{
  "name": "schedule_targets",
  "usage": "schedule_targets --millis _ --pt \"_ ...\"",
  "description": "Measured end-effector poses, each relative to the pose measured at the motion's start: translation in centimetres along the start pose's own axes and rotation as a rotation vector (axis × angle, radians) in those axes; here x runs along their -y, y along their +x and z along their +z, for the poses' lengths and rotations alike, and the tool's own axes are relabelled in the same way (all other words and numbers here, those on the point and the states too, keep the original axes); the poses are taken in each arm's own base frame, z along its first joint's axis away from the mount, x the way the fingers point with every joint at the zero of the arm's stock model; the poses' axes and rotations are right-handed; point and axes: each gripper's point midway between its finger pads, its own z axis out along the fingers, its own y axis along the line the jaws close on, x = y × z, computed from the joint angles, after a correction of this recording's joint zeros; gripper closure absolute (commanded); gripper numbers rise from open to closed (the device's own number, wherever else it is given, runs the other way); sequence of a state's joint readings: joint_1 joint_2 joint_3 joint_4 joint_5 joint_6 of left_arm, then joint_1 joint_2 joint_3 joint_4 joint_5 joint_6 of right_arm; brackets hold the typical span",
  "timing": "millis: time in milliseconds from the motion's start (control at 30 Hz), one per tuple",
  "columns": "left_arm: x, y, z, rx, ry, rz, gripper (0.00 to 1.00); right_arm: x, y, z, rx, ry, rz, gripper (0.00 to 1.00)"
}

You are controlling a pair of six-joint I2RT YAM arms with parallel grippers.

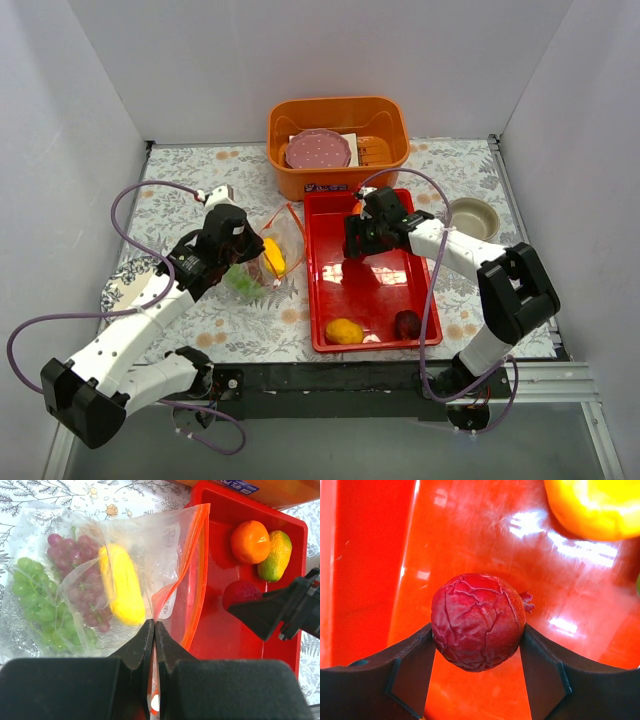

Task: Place the food in the zip-top bag and seal the zipper
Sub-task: Pick up the fake fruit from the bin.

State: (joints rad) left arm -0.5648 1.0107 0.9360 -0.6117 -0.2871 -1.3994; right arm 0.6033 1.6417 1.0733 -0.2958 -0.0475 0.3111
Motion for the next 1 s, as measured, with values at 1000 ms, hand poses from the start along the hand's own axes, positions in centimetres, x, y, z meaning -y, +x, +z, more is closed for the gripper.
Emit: schedule_targets --millis 1000 --pt "1.2 0.6 -0.3 -0.015 0.077 -0.056 1.00 -1.4 -1.9 -6.0 0.124 -0.111 0.011 0.78"
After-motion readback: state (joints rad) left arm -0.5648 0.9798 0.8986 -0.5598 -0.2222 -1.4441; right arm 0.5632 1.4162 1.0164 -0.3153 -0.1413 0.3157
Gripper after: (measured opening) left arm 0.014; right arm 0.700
